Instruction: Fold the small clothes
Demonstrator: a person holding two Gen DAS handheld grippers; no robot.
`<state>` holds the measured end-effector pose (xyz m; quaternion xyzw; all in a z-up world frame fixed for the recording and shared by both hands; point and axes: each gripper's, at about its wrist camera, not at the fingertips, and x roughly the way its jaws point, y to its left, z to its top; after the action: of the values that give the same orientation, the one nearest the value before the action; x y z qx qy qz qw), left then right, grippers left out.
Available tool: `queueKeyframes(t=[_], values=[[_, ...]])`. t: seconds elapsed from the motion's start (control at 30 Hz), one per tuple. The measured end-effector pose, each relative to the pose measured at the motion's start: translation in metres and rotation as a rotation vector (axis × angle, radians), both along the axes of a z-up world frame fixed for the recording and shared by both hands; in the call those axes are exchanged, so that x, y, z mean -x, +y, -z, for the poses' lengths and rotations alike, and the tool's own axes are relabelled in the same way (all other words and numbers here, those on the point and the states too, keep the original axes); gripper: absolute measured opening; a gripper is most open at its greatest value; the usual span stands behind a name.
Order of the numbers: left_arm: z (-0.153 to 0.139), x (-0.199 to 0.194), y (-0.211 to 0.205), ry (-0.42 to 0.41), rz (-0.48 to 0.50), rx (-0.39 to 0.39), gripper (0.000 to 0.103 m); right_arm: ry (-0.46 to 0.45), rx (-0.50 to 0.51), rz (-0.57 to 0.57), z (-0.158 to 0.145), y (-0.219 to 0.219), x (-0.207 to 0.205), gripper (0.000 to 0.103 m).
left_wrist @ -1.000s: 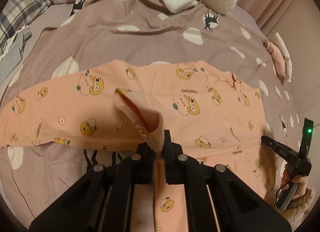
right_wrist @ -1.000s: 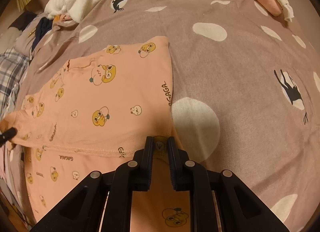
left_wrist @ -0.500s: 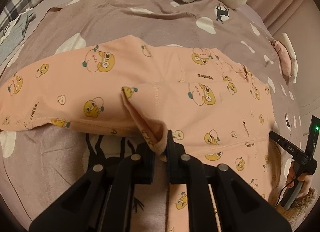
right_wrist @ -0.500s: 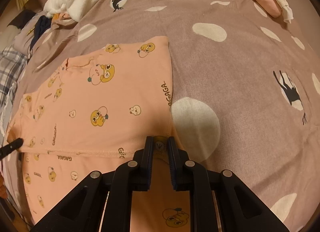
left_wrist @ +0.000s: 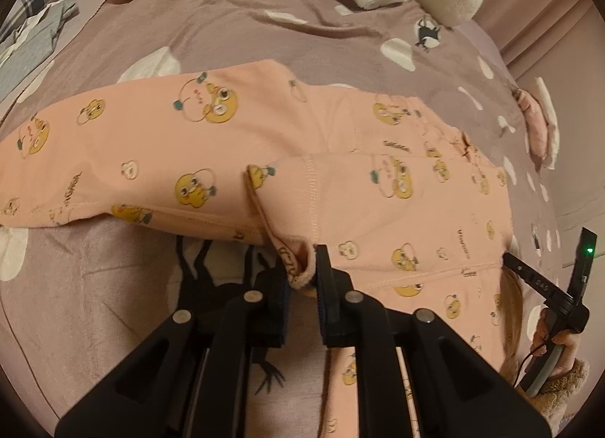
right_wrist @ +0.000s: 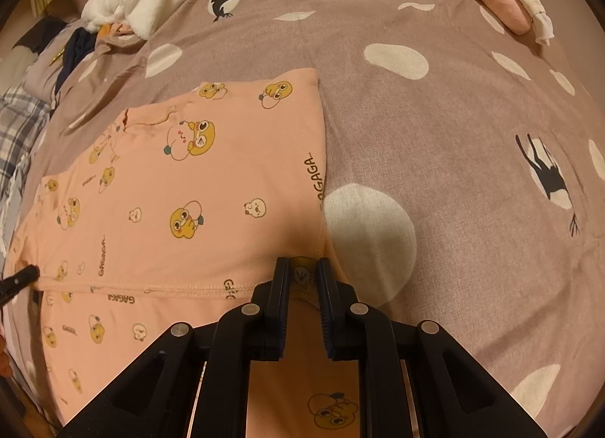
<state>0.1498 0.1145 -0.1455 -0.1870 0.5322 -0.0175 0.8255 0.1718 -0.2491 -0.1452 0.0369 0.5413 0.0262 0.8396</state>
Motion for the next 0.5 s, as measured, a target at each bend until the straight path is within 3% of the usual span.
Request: queueKeyframes(t=[0.17, 0.5], values=[[0.005, 0.001, 0.007, 0.008, -0.02, 0.034, 0.014, -0.002, 0.001, 0.004, 0.0, 0.001, 0.0, 0.017], [0.017, 0.003, 0.002, 0.009, -0.043, -0.011, 0.017, -0.002, -0.001, 0.005, 0.001, 0.001, 0.0, 0.017]])
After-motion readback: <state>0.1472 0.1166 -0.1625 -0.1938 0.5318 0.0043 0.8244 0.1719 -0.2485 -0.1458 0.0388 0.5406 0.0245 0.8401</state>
